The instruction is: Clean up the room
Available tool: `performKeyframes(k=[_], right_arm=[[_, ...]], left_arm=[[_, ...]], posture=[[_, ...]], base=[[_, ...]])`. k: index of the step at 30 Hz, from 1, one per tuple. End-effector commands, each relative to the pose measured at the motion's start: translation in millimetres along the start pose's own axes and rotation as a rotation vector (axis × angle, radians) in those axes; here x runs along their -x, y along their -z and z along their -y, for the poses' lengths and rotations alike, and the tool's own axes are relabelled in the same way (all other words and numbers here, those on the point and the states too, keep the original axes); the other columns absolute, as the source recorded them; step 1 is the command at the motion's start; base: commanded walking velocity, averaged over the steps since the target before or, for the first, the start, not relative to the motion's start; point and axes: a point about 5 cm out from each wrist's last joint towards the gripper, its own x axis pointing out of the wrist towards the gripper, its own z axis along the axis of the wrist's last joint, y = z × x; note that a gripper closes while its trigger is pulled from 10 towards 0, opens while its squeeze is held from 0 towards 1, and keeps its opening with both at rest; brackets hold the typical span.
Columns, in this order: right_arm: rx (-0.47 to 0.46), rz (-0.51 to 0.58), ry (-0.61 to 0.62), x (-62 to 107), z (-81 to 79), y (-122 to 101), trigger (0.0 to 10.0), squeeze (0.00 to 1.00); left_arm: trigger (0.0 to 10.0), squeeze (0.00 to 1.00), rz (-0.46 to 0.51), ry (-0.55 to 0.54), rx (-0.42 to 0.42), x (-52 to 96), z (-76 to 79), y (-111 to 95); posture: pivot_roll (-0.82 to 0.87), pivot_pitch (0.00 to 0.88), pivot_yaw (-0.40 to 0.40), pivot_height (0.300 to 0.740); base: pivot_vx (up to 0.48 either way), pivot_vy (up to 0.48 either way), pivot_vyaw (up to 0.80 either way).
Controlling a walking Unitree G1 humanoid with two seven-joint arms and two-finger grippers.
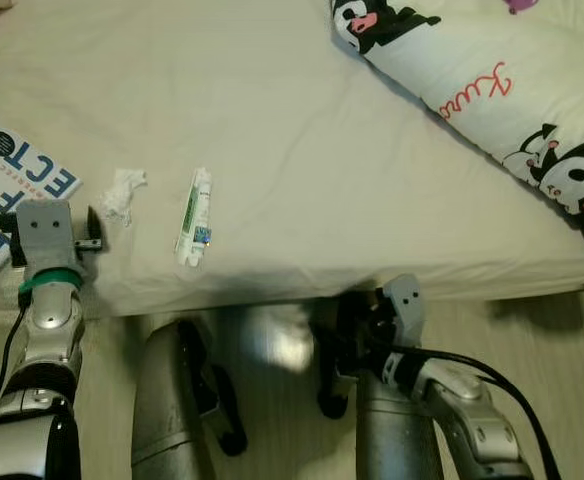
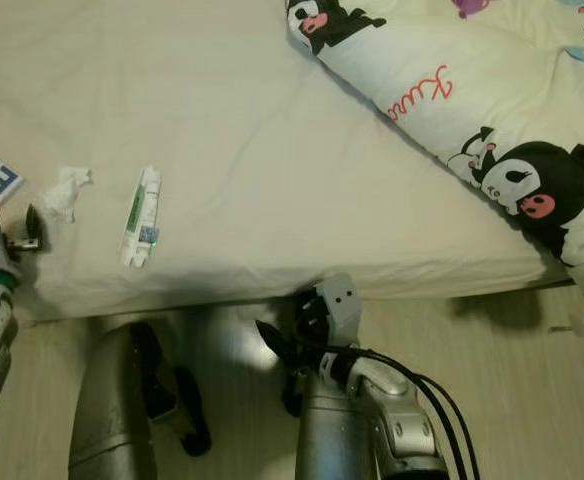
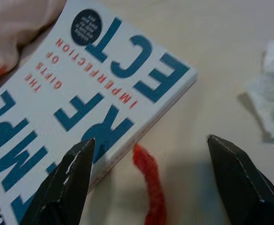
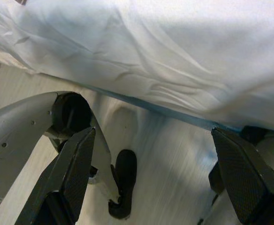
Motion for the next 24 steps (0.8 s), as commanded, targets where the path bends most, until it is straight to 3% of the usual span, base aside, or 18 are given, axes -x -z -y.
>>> performKeyframes(k=[1,6,7,8,9,15,24], right_arm=[[-0.058,-0.087,0.024,9.9,0.4,23,10.0,0.00],[-0.051,-0.094,0.039,11.0,2.3,23,10.0,0.00],[-0.050,-0.095,0.043,11.2,2.9,23,10.0,0.00],[-0.049,-0.096,0.047,11.3,3.5,22,10.0,0.00],[-0.046,-0.098,0.056,11.8,4.7,22,10.0,0.00],[-0.037,-0.100,0.081,13.2,9.5,19,10.0,0.00],[-0.022,-0.048,0.087,2.1,13.2,3,10.0,0.00]], left_arm=[[10.0,0.00,-0.077,-0.043,-0.014,6.4,-12.2,16],[10.0,0.00,-0.164,0.000,0.010,14.6,-7.9,31],[8.4,0.00,-0.186,0.018,0.021,17.4,-5.3,35],[2.1,0.00,-0.205,0.033,0.026,20.2,-2.8,39],[0.0,0.00,-0.227,0.053,0.037,24.2,1.2,43],[0.0,0.00,-0.286,0.107,0.039,36.2,12.7,55],[0.0,0.00,-0.303,0.101,0.037,40.7,10.6,60]], posture=[[-0.27,0.497,0.032,0.577],[-0.27,0.498,0.034,0.577],[-0.27,0.500,0.034,0.577],[-0.27,0.500,0.034,0.577],[-0.27,0.503,0.035,0.577],[-0.27,0.506,0.035,0.577],[-0.26,0.502,0.036,0.577]], base=[[0.000,0.000,0.00],[0.000,0.000,0.00],[0.000,0.000,0.00],[0.000,0.000,0.00],[0.000,0.000,0.00],[0.000,0.000,0.00],[0.000,0.000,0.00]])
